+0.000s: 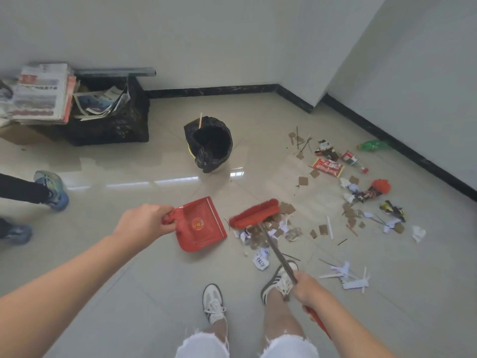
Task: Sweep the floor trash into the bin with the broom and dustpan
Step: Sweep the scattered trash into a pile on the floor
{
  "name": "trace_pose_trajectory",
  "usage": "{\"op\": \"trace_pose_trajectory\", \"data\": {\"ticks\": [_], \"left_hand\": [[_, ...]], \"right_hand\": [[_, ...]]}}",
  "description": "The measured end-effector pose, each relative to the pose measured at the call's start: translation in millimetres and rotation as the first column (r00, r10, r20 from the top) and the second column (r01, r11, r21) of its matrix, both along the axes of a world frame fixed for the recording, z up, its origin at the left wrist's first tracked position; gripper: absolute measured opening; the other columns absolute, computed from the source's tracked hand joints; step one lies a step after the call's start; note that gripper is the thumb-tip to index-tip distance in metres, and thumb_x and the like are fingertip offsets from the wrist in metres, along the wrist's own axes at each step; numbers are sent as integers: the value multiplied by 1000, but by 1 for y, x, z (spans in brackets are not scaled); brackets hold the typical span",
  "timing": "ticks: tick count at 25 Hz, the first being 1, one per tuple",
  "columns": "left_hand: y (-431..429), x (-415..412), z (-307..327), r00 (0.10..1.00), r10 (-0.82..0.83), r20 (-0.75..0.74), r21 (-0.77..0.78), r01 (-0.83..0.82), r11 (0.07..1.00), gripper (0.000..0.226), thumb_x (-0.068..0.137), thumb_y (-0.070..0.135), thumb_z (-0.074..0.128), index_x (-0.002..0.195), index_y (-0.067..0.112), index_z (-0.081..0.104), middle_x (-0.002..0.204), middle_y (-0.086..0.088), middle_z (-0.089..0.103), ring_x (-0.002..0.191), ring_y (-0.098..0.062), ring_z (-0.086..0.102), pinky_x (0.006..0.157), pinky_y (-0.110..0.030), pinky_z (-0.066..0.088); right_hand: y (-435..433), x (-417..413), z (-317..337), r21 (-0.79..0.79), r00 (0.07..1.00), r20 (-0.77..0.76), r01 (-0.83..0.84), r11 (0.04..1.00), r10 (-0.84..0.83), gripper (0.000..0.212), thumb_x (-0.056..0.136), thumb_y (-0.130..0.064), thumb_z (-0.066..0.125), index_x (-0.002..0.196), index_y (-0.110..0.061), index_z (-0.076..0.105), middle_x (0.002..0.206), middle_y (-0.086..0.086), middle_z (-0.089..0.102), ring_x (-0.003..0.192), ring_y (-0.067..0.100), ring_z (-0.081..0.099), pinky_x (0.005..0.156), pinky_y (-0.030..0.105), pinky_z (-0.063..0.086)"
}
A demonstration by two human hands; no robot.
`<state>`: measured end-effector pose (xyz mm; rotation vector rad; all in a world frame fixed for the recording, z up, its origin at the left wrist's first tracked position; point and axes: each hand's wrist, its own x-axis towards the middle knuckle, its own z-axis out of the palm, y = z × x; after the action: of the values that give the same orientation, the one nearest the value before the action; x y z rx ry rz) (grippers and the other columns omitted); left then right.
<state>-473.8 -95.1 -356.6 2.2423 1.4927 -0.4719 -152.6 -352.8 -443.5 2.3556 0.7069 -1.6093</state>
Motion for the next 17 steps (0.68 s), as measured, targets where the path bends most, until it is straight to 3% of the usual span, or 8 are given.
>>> {"op": "trace_pose_trajectory", "data": {"ticks": [2, 4, 7, 9, 14, 17], "left_hand": [[-2, 0, 4, 998, -62, 9, -9, 62, 998, 26, 82, 46, 58, 82, 20, 55, 76, 6, 64, 78, -20, 61, 62, -31, 47], [-4, 3, 2, 993, -119, 9, -13, 119, 993, 24, 82, 43, 58, 76, 20, 52, 78, 5, 64, 78, -20, 60, 62, -31, 47], [-9, 10, -2, 990, -137, 34, -18, 137, 990, 34, 84, 41, 59, 65, 22, 38, 78, 5, 63, 79, -21, 59, 57, -29, 40], [-8, 15, -4, 991, -124, 47, -2, 124, 992, 33, 84, 42, 60, 67, 20, 42, 79, 5, 64, 80, -20, 59, 58, -28, 41], [9, 25, -3, 995, -95, 7, -77, 95, 992, 33, 83, 48, 60, 65, 24, 48, 76, 9, 58, 78, -19, 57, 60, -27, 39], [17, 25, -8, 982, -112, -152, -144, 90, 985, 15, 87, 50, 54, 92, 39, 62, 103, 13, 64, 99, -14, 60, 78, -26, 48]], "right_hand": [[-20, -4, 15, 64, 996, 40, 75, 995, -77, 42, 85, -9, 38, 110, -37, 58, 62, 10, 52, 32, 16, 39, 36, 19, 32], [-34, 4, 32, 116, 989, 52, 129, 985, -136, 44, 82, -7, 39, 107, -35, 61, 53, 8, 48, 30, 17, 38, 36, 20, 33], [-40, 19, 57, 176, 973, 20, 224, 959, -231, 41, 86, -10, 45, 113, -38, 59, 42, 6, 43, 27, 16, 39, 33, 19, 35], [-30, 35, 67, 233, 954, -3, 292, 928, -299, 42, 90, -13, 49, 123, -39, 55, 42, 7, 43, 27, 15, 40, 33, 17, 34], [5, 102, 75, 275, 870, 4, 473, 837, -493, 53, 85, -4, 58, 135, -21, 51, 39, 2, 45, 28, 13, 39, 34, 16, 33], [29, 157, 79, 305, 853, 39, 486, 819, -521, 59, 82, 3, 58, 138, -14, 49, 44, 3, 49, 30, 12, 41, 35, 18, 36]]}}
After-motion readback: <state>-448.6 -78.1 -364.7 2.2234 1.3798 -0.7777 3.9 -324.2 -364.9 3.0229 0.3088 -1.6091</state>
